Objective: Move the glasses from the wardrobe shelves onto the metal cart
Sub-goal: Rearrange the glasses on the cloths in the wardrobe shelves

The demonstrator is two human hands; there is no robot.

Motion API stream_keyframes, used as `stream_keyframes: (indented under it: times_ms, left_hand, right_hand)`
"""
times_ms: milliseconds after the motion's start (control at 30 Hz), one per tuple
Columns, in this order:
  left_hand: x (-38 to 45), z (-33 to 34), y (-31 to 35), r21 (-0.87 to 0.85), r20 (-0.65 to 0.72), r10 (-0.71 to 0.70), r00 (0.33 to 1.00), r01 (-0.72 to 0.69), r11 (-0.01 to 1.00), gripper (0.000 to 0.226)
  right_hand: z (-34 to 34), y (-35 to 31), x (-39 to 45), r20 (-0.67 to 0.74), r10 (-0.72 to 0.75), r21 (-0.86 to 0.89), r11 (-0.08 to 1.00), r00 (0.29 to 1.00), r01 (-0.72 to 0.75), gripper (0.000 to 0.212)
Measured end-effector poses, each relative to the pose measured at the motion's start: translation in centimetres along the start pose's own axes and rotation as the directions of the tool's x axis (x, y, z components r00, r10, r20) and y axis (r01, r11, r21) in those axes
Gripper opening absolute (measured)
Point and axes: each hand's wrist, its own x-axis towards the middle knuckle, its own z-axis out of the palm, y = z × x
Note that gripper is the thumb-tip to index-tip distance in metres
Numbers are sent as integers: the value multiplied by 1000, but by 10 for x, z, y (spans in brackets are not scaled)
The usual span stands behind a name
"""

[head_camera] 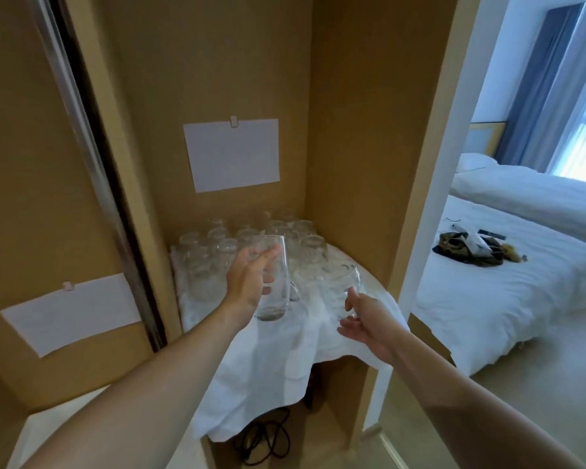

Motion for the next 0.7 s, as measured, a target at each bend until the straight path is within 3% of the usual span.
stream_keyframes:
  times_ms: [133, 233, 333, 500, 700]
  left_hand:
    - [37, 0, -5, -1, -30, -7, 1000, 7, 1000, 63]
    - [59, 1, -8, -2, -71, -33, 997, 33, 999, 70]
    - [78, 5, -12, 4, -88, -41, 995, 41, 999, 81]
    - [92, 14, -18, 0, -121, -29, 992, 30, 1000, 73]
    - [90, 24, -21, -44, -235, -31, 971, 21, 999, 41]
  right_hand:
    - [3, -2, 47, -89, -170, -370, 921, 981, 125, 36]
    - [1, -3, 78, -51, -312, -709, 681, 949, 186, 32]
    - [0, 3, 109, 85, -423, -884, 386, 902, 264, 25]
    - [-9, 15, 154, 355, -494, -923, -52, 794, 380, 18]
    - [-10, 18, 183, 519, -462, -852, -342, 719, 396, 25]
